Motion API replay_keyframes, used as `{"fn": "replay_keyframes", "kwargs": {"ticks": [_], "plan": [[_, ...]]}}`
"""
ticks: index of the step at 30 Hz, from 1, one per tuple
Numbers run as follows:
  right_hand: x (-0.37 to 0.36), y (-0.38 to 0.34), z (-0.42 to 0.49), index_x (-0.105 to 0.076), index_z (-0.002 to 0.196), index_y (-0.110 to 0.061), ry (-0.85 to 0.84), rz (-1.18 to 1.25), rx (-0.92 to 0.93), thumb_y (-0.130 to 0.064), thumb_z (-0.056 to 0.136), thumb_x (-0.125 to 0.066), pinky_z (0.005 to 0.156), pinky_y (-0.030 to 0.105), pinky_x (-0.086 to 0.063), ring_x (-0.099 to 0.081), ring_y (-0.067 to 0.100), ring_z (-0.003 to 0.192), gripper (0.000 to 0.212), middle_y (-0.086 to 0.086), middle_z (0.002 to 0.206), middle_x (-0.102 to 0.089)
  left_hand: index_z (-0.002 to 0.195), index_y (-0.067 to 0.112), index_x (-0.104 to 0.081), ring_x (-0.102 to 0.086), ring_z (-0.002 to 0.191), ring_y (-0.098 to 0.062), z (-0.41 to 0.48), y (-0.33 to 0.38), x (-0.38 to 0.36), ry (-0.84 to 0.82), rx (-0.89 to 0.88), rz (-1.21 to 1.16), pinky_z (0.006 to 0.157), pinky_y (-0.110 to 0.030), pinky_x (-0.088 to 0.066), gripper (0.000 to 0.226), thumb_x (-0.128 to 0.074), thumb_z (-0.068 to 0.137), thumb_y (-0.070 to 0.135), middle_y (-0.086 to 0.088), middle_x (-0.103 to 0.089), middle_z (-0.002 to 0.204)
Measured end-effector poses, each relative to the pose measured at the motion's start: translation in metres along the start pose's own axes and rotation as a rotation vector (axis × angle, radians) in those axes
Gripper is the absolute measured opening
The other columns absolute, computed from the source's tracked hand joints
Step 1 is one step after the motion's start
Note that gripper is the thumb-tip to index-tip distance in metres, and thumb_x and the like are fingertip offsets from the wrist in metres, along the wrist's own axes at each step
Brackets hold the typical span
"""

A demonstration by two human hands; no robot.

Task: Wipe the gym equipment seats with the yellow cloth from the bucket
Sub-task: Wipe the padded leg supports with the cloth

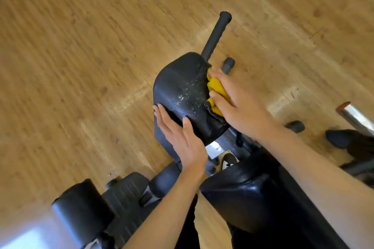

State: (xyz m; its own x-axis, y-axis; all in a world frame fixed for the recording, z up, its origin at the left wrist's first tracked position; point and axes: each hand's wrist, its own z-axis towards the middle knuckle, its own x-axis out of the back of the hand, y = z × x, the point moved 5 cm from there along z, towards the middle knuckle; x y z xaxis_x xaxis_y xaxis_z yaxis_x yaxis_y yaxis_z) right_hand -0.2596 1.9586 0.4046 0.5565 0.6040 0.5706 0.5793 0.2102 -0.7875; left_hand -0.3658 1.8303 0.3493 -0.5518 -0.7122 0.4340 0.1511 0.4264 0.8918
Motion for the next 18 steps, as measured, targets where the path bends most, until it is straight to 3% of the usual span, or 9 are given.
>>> {"fn": "replay_keyframes", "kwargs": {"ticks": [1, 3, 5, 7, 10, 12, 13, 16, 18], "plan": [[0.002, 0.003, -0.017, -0.033, 0.154, -0.029, -0.011, 0.018, 0.035, -0.035, 0.105, -0.045, 0.106, 0.009, -0.031, -0.033, -0.006, 0.14, 0.051, -0.014, 0.156, -0.039, 0.164, 0.02, -0.011, -0.001, 0.157, -0.007, -0.001, -0.001, 0.0, 0.005, 0.002, -0.009, 0.126, -0.052, -0.013, 0.072, -0.027, 0.101, 0.051, 0.008, -0.003, 0.171], [0.005, 0.01, -0.041, -0.031, 0.155, -0.025, -0.031, 0.054, 0.07, -0.035, 0.103, -0.042, 0.123, 0.023, -0.016, -0.013, -0.006, 0.15, 0.055, -0.017, 0.164, -0.022, 0.164, 0.022, -0.012, -0.001, 0.157, -0.004, -0.001, -0.002, -0.002, 0.022, 0.008, -0.039, 0.126, -0.053, -0.012, 0.071, -0.027, 0.101, 0.052, 0.011, -0.003, 0.17], [0.006, 0.013, -0.034, -0.03, 0.156, -0.02, -0.086, 0.055, 0.082, -0.034, 0.102, -0.04, 0.125, 0.028, -0.01, -0.008, -0.004, 0.151, 0.057, -0.014, 0.165, -0.018, 0.164, 0.021, -0.014, -0.002, 0.156, -0.002, -0.001, -0.002, -0.003, 0.047, 0.015, -0.04, 0.127, -0.053, -0.011, 0.073, -0.029, 0.101, 0.056, 0.01, -0.005, 0.171], [0.003, 0.004, -0.005, -0.028, 0.157, -0.016, -0.13, -0.003, 0.136, -0.031, 0.103, -0.038, 0.124, 0.023, -0.009, -0.009, 0.0, 0.152, 0.057, -0.009, 0.166, -0.017, 0.164, 0.021, -0.015, -0.003, 0.156, -0.002, -0.001, -0.003, -0.003, 0.061, 0.01, -0.047, 0.127, -0.051, -0.011, 0.08, -0.029, 0.1, 0.068, 0.009, -0.006, 0.171], [-0.003, -0.015, 0.07, -0.036, 0.154, -0.018, -0.147, -0.131, 0.195, -0.025, 0.107, -0.042, 0.106, 0.013, -0.031, -0.042, 0.003, 0.134, 0.047, -0.003, 0.15, -0.048, 0.163, 0.024, -0.015, -0.003, 0.156, -0.004, -0.002, -0.003, -0.004, 0.063, -0.007, -0.053, 0.127, -0.047, -0.01, 0.084, -0.025, 0.097, 0.075, 0.009, -0.007, 0.171], [-0.007, -0.028, 0.109, -0.05, 0.141, -0.019, -0.133, -0.141, 0.155, -0.029, 0.107, -0.043, 0.088, 0.027, -0.044, -0.061, 0.013, 0.102, 0.035, -0.001, 0.117, -0.066, 0.162, 0.022, -0.014, -0.004, 0.157, -0.007, -0.002, -0.003, -0.005, 0.057, -0.007, -0.063, 0.128, -0.047, -0.01, 0.078, -0.03, 0.1, 0.068, 0.006, -0.008, 0.171], [-0.01, -0.032, 0.12, -0.054, 0.133, -0.019, -0.134, -0.105, 0.125, -0.034, 0.106, -0.044, 0.088, 0.032, -0.046, -0.062, 0.016, 0.097, 0.032, -0.002, 0.111, -0.068, 0.163, 0.02, -0.015, -0.005, 0.157, -0.008, -0.002, -0.003, -0.005, 0.059, -0.005, -0.069, 0.128, -0.049, -0.011, 0.075, -0.032, 0.101, 0.06, 0.004, -0.009, 0.171], [-0.011, -0.022, 0.102, -0.051, 0.134, -0.022, -0.166, -0.086, 0.099, -0.052, 0.099, -0.05, 0.101, 0.032, -0.043, -0.056, 0.015, 0.121, 0.046, -0.004, 0.138, -0.057, 0.163, 0.014, -0.017, -0.005, 0.158, -0.01, -0.001, -0.004, -0.004, 0.072, -0.008, -0.059, 0.128, -0.05, -0.011, 0.076, -0.032, 0.101, 0.055, 0.001, -0.01, 0.171], [-0.001, -0.01, 0.055, -0.031, 0.154, -0.03, -0.22, -0.072, 0.105, -0.059, 0.096, -0.05, 0.115, 0.026, -0.028, -0.028, 0.006, 0.147, 0.067, -0.011, 0.163, -0.028, 0.163, 0.012, -0.017, -0.005, 0.158, -0.011, -0.002, -0.004, -0.003, 0.081, -0.024, -0.055, 0.128, -0.048, -0.011, 0.078, -0.032, 0.102, 0.058, 0.0, -0.01, 0.171]]}}
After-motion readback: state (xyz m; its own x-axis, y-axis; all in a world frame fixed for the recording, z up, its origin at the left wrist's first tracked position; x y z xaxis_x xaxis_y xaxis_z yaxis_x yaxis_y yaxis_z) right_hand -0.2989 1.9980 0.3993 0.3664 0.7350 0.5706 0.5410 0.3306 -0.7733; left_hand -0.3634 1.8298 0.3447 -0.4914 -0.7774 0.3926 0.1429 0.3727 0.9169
